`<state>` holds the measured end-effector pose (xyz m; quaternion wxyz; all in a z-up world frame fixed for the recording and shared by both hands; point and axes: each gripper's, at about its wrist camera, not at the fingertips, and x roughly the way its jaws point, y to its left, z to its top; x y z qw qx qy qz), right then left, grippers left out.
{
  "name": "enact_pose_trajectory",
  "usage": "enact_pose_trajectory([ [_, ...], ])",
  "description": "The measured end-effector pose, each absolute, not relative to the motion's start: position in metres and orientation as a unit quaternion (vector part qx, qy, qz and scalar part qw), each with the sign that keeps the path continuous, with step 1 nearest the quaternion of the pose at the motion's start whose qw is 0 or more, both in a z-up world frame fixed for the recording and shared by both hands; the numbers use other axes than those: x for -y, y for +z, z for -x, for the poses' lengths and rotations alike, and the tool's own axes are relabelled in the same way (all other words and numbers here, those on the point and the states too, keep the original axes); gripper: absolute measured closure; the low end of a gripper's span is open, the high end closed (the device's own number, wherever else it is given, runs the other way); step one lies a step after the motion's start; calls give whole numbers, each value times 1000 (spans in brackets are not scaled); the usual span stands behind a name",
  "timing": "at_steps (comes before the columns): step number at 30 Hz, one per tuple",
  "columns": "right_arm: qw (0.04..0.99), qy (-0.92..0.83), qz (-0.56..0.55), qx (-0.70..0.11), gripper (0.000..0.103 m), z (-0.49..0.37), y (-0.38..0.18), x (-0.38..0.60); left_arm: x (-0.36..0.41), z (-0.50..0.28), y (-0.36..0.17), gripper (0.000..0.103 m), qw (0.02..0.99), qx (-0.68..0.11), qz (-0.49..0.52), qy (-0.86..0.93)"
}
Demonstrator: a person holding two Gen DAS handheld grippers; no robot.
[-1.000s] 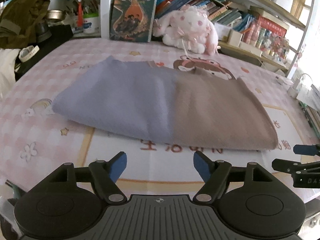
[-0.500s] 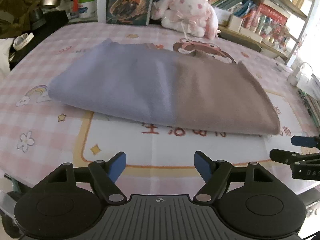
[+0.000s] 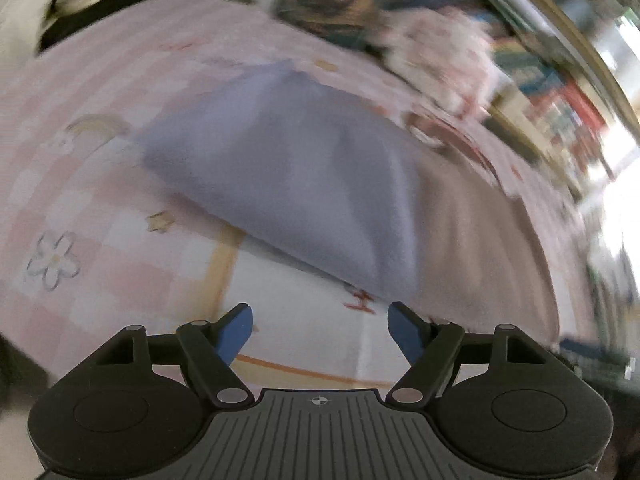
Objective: Fold clothes
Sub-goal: 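Grasp the lavender hem with the left tool while the right tool grasps the taupe hem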
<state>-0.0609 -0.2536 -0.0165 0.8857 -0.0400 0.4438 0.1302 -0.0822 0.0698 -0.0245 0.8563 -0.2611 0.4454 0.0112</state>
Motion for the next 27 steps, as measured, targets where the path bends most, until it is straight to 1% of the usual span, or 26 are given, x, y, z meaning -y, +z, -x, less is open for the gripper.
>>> enact_pose_trajectory([
  [6, 890, 112, 27, -441, 21, 55, -10, 251, -116, 80, -40, 31, 816, -388, 425, 57],
  [10, 892, 99, 12, -440, 22, 52, -5, 256, -137, 79, -52, 38, 783, -350, 508, 81],
  [11, 893, 96, 8, -440, 22, 52, -4, 257, -142, 78, -55, 41, 773, -341, 527, 87],
  [13, 894, 90, 0, -439, 24, 50, -2, 259, -151, 81, -61, 52, 754, -322, 563, 100],
  [16, 893, 80, -26, -441, 25, 43, 1, 265, -159, 83, -71, 57, 729, -301, 605, 107],
  [17, 893, 77, -36, -442, 28, 40, 2, 267, -160, 82, -72, 57, 727, -299, 609, 107],
  [19, 890, 67, -57, -447, 38, 32, 1, 271, -162, 80, -74, 58, 724, -295, 614, 107],
  [20, 888, 61, -72, -451, 41, 28, 1, 273, -161, 77, -74, 58, 725, -294, 613, 107],
  [21, 884, 54, -89, -456, 48, 23, -1, 275, -161, 76, -74, 59, 726, -293, 612, 108],
  [22, 879, 46, -107, -462, 60, 19, -3, 278, -160, 75, -74, 65, 727, -292, 611, 113],
  [23, 875, 38, -122, -467, 65, 15, -6, 281, -160, 73, -75, 69, 727, -293, 609, 119],
  [24, 871, 29, -134, -471, 72, 12, -8, 283, -159, 72, -75, 77, 729, -295, 605, 125],
  [25, 868, 22, -142, -475, 78, 9, -11, 285, -158, 71, -73, 82, 736, -298, 595, 129],
  [26, 866, 17, -147, -477, 80, 7, -14, 287, -155, 69, -68, 84, 748, -301, 577, 128],
  [27, 865, 15, -150, -480, 82, 5, -16, 288, -152, 66, -64, 92, 761, -304, 559, 128],
])
